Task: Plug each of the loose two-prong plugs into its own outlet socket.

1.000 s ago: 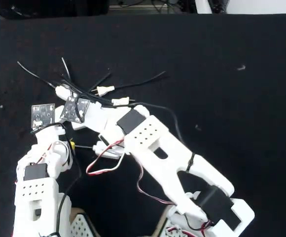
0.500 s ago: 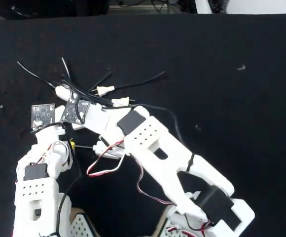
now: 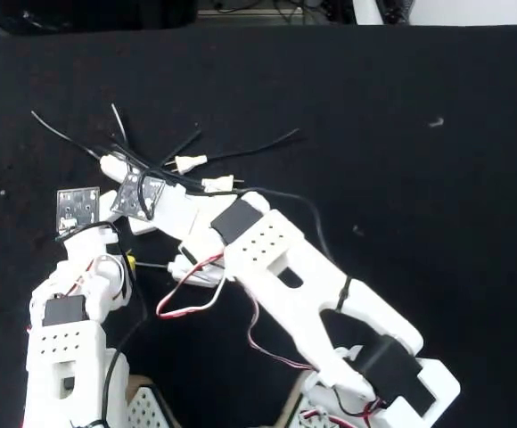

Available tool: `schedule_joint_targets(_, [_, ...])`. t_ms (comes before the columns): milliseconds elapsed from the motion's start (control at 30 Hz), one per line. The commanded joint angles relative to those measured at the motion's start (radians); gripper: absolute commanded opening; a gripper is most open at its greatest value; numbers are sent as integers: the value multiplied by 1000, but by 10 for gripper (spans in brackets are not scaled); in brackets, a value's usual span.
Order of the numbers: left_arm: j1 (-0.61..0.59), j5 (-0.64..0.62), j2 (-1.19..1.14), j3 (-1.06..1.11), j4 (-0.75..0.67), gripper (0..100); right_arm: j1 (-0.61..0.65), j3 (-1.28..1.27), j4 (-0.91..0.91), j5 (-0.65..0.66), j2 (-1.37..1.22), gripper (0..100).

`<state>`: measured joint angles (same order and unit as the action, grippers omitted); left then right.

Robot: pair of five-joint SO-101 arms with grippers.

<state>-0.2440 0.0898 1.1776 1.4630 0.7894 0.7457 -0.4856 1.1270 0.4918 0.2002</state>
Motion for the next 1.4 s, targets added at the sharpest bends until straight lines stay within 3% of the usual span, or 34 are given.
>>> schedule_joint_targets(0, [-10,-11,9,-19,-11,180,12,-1,-14,-8,4,11])
schedule_joint_targets(500, [-10,-11,9,-19,-9,180,43,-39,-72,21,4,11])
schedule_joint_targets(767, [-10,-11,9,-19,-9,180,-26,-47,-71,49,4,11])
schedule_joint_targets(1367, [-10,-11,9,-19,-11,180,-20,-67,-63,51,13,11])
